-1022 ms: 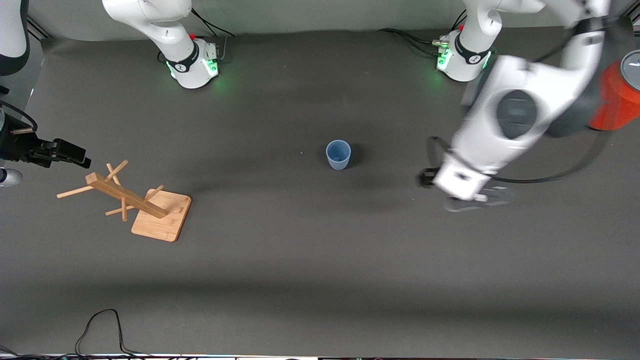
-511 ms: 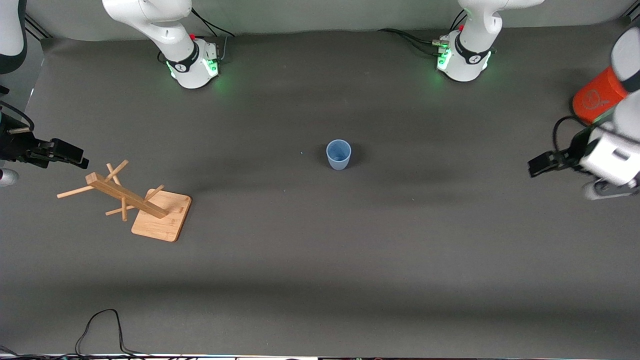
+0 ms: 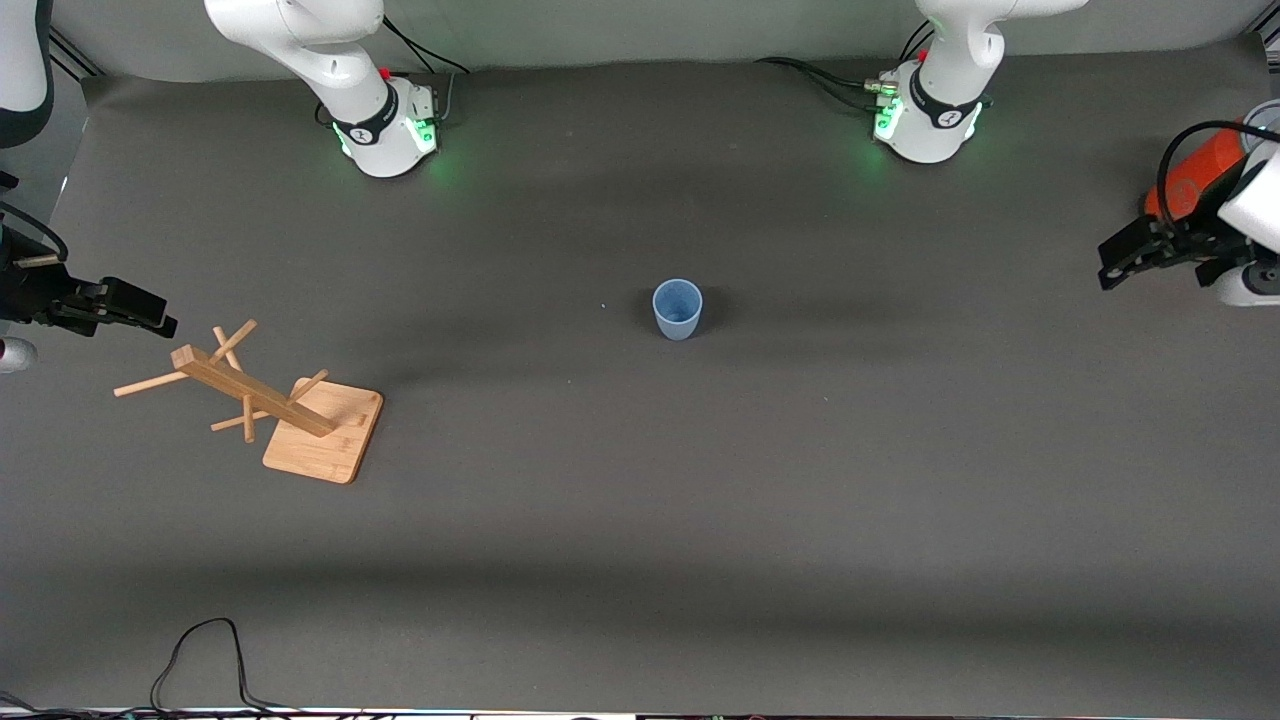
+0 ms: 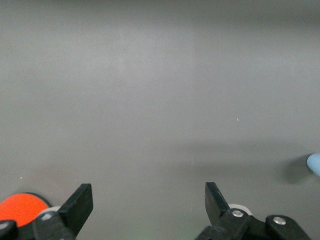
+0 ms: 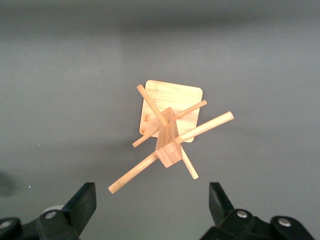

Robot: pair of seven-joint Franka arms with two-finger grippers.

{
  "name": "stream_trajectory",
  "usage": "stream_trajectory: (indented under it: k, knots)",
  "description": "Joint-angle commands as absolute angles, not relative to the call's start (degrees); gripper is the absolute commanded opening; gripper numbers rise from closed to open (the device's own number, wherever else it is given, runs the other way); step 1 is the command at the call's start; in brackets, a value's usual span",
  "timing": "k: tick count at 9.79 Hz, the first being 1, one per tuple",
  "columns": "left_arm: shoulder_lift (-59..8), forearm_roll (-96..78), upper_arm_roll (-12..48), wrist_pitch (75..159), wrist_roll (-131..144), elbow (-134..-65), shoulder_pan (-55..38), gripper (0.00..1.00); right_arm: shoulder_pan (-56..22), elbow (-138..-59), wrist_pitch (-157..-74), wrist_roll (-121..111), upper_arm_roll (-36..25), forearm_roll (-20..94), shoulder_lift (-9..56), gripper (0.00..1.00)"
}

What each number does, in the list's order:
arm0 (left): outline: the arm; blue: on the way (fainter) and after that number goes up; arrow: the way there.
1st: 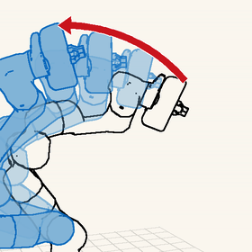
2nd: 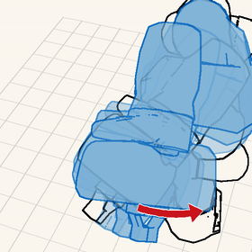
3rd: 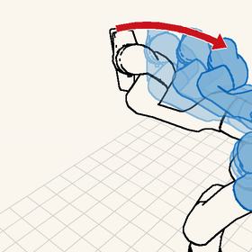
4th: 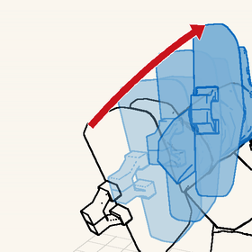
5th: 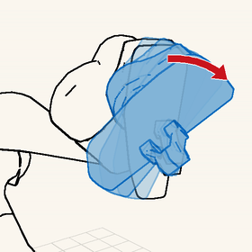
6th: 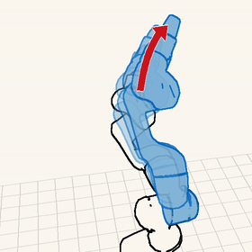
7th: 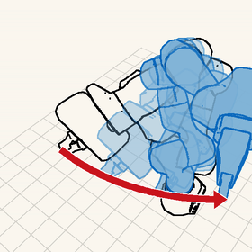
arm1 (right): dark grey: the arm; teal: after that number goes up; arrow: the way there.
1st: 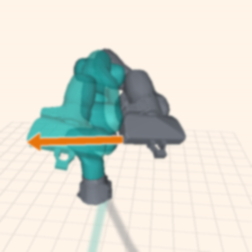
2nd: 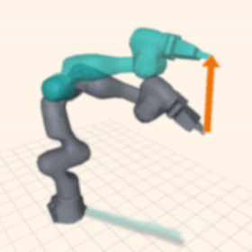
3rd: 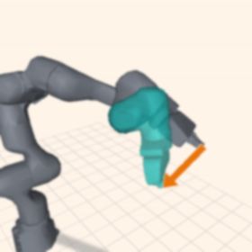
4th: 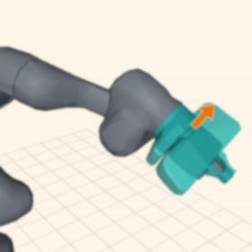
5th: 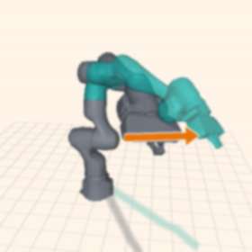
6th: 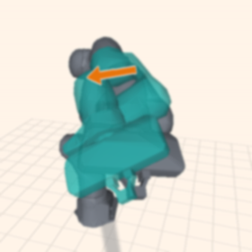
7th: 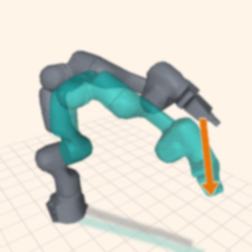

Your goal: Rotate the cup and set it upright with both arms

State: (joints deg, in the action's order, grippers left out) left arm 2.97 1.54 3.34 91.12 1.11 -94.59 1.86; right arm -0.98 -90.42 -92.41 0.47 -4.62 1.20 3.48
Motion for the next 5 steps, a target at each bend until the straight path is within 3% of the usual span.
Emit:
stream_trajectory:
  k: [1, 5]
  knots:
    - [3.78, 0.88, 2.82, 90.97, -1.05, -95.71, 2.02, 1.00, -1.41, -88.68, -91.85, 1.67, -4.92, 1.14, 4.31, 1.00]
    - [3.43, 0.97, 2.81, 91.76, -1.05, -95.36, 2.02, 1.00, -1.41, -88.42, -91.93, 1.67, -4.92, 1.05, 4.31, 1.00]
